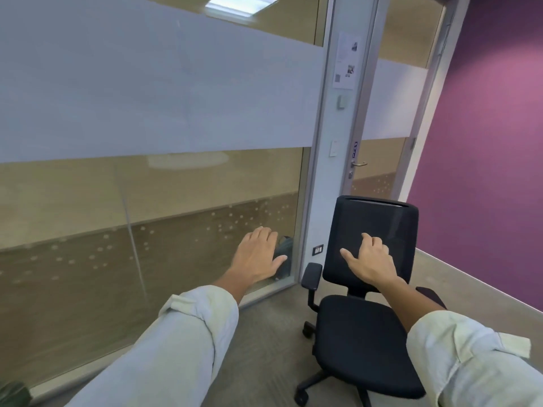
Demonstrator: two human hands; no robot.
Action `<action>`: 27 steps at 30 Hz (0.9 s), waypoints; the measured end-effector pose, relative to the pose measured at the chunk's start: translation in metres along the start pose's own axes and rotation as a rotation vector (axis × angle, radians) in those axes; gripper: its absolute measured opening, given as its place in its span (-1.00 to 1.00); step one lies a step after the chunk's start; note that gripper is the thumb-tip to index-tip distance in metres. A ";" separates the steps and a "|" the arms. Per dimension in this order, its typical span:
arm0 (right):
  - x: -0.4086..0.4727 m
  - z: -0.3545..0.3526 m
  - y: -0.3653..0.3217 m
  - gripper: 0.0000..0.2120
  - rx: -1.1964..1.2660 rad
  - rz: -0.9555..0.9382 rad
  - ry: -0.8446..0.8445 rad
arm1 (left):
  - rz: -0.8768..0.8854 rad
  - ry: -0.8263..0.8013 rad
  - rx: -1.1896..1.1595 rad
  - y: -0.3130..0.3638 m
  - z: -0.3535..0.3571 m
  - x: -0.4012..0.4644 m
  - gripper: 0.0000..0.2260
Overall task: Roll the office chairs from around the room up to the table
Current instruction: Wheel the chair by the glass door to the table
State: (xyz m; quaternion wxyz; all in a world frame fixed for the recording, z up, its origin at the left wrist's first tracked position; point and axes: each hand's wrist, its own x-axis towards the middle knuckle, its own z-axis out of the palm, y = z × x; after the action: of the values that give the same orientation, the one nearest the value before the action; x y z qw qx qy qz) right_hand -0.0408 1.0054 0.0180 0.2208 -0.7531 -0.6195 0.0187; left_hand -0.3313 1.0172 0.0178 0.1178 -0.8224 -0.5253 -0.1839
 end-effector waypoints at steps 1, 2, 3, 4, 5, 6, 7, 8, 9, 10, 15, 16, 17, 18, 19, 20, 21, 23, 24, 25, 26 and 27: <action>0.017 0.004 -0.006 -0.22 -0.002 0.003 0.005 | 0.006 0.005 0.003 -0.011 0.003 0.016 -0.46; 0.033 0.009 -0.011 -0.22 -0.006 0.008 0.008 | 0.010 0.010 0.003 -0.020 0.007 0.033 -0.46; 0.049 0.013 -0.014 -0.22 -0.009 0.015 0.010 | 0.015 0.013 0.003 -0.028 0.011 0.049 -0.46; 0.066 0.017 -0.017 -0.22 -0.011 0.026 0.013 | 0.024 0.015 0.003 -0.036 0.017 0.065 -0.46; 0.084 0.020 -0.019 -0.22 -0.012 0.035 0.017 | 0.031 0.016 0.001 -0.043 0.023 0.082 -0.46; 0.101 0.024 -0.021 -0.23 -0.012 0.040 0.019 | 0.036 0.016 -0.004 -0.049 0.030 0.098 -0.46; 0.118 0.028 -0.022 -0.23 -0.014 0.044 0.020 | 0.039 0.014 -0.010 -0.055 0.037 0.115 -0.45; 0.136 0.032 -0.022 -0.23 -0.016 0.047 0.018 | 0.041 0.012 -0.013 -0.060 0.045 0.131 -0.45; 0.153 0.037 -0.021 -0.23 -0.017 0.051 0.017 | 0.043 0.012 -0.014 -0.065 0.054 0.147 -0.44; 0.172 0.043 -0.019 -0.22 -0.017 0.055 0.018 | 0.046 0.014 -0.014 -0.070 0.063 0.164 -0.44; 0.270 0.071 -0.005 -0.21 0.006 0.077 0.006 | 0.042 0.008 -0.016 -0.093 0.110 0.249 -0.42; 0.291 0.076 -0.002 -0.21 0.028 0.088 0.002 | 0.036 0.009 -0.016 -0.098 0.118 0.267 -0.42; 0.313 0.080 0.001 -0.21 0.050 0.103 0.002 | 0.031 0.012 -0.011 -0.103 0.125 0.287 -0.42; 0.334 0.083 0.003 -0.22 0.067 0.121 0.001 | 0.027 0.013 -0.006 -0.108 0.131 0.307 -0.42; 0.355 0.086 0.006 -0.22 0.080 0.139 -0.004 | 0.025 0.010 -0.003 -0.113 0.137 0.327 -0.42; 0.375 0.089 0.009 -0.22 0.092 0.154 -0.008 | 0.026 0.012 0.001 -0.116 0.143 0.346 -0.42; 0.393 0.091 0.013 -0.23 0.101 0.165 -0.009 | 0.029 0.018 0.005 -0.119 0.148 0.366 -0.42; 0.428 0.097 0.018 -0.26 0.114 0.185 -0.008 | 0.034 0.023 0.000 -0.122 0.158 0.402 -0.43; 0.443 0.100 0.021 -0.28 0.125 0.196 -0.010 | 0.037 0.014 -0.009 -0.123 0.164 0.418 -0.42; 0.457 0.105 0.023 -0.28 0.139 0.206 -0.020 | 0.040 0.002 -0.017 -0.124 0.171 0.433 -0.42; 0.470 0.111 0.026 -0.29 0.152 0.215 -0.033 | 0.043 -0.010 -0.027 -0.126 0.178 0.447 -0.42; 0.481 0.117 0.028 -0.29 0.161 0.224 -0.048 | 0.044 -0.016 -0.037 -0.128 0.186 0.461 -0.42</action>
State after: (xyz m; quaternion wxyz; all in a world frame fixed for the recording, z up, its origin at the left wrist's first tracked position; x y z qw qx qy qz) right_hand 0.0618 1.4909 0.0208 0.2623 -0.7966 -0.5333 0.1106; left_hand -0.2386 1.5210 0.0463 0.1026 -0.8374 -0.5043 -0.1843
